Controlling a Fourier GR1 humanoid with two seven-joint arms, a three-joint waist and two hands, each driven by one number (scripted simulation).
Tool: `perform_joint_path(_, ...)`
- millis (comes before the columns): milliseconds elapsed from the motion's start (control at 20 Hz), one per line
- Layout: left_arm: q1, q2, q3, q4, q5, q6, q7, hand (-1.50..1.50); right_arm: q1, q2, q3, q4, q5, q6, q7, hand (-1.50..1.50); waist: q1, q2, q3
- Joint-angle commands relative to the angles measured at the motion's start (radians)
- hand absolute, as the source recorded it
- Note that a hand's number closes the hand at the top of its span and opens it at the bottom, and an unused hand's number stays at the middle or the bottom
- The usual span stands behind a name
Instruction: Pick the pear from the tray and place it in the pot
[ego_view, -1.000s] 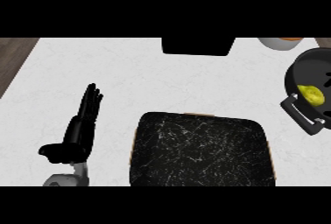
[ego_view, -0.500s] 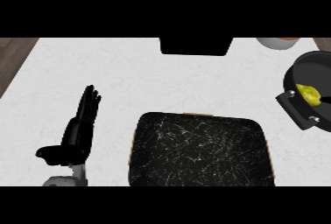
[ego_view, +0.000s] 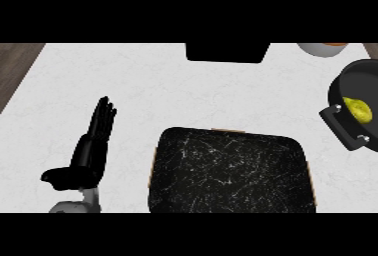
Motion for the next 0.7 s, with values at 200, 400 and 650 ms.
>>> perform_joint_path(200, 0.004, -0.017, -0.014, -0.011, -0.006, 0.011, 0.014, 0.0, 0.085, -0.075, -0.062, 0.003, -0.061, 0.114, -0.079, -1.5, -0.003, 0.005, 0.003)
perform_joint_path(400, -0.046, -0.004, 0.017, 0.004, 0.01, 0.003, 0.017, 0.0, 0.081, -0.098, -0.075, 0.0, -0.072, 0.106, -0.058, -1.5, 0.004, 0.01, 0.004)
perform_joint_path(650, -0.018, -0.018, -0.009, -0.016, 0.005, 0.003, 0.021, 0.0, 0.137, -0.099, -0.091, -0.004, -0.085, 0.102, -0.105, -1.5, 0.007, 0.01, 0.007)
